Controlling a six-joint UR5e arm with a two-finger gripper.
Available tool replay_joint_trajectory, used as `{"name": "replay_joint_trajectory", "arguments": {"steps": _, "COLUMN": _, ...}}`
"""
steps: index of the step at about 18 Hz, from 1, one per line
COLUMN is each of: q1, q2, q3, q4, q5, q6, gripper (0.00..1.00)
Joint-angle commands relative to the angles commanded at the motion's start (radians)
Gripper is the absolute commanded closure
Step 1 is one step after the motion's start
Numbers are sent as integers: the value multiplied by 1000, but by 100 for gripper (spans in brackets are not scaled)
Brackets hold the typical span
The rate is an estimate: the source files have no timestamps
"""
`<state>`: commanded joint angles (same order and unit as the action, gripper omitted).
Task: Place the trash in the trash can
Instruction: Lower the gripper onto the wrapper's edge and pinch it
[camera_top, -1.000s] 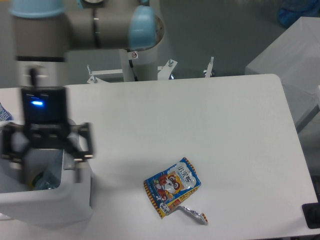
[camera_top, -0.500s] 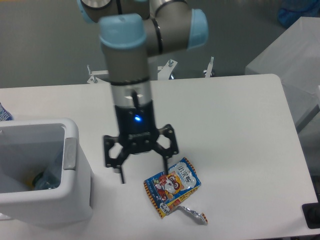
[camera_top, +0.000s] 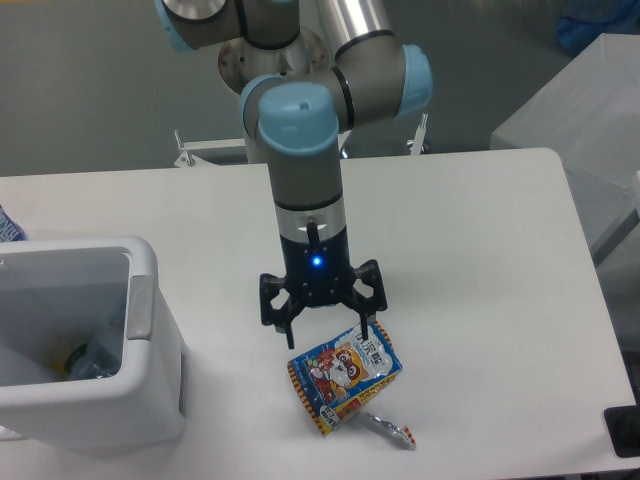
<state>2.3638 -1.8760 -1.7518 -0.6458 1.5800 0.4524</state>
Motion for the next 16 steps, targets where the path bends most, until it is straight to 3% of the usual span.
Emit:
{"name": "replay_joint_trajectory", "arguments": {"steps": 2, "q1": 2, "q2": -20, "q3": 0, "q4": 2, "q5": 5, "q6": -20, "gripper": 0}}
{"name": "replay_joint_trajectory", "arguments": {"steps": 6, "q1": 6, "q2": -113, "q3": 63, "q4": 5, "q5": 11, "q6": -210, "gripper": 0}}
{"name": "replay_joint_trajectory", "arguments": {"steps": 11, "q1": 9, "q2": -190, "q3": 118, "q4": 14, "q5": 24, "q6": -398, "gripper": 0}}
{"name": "replay_joint_trajectory", "arguments": {"steps": 16, "q1": -3, "q2": -353, "q3": 244, "q4": 15, "q5": 199, "q6": -676, "gripper": 0}}
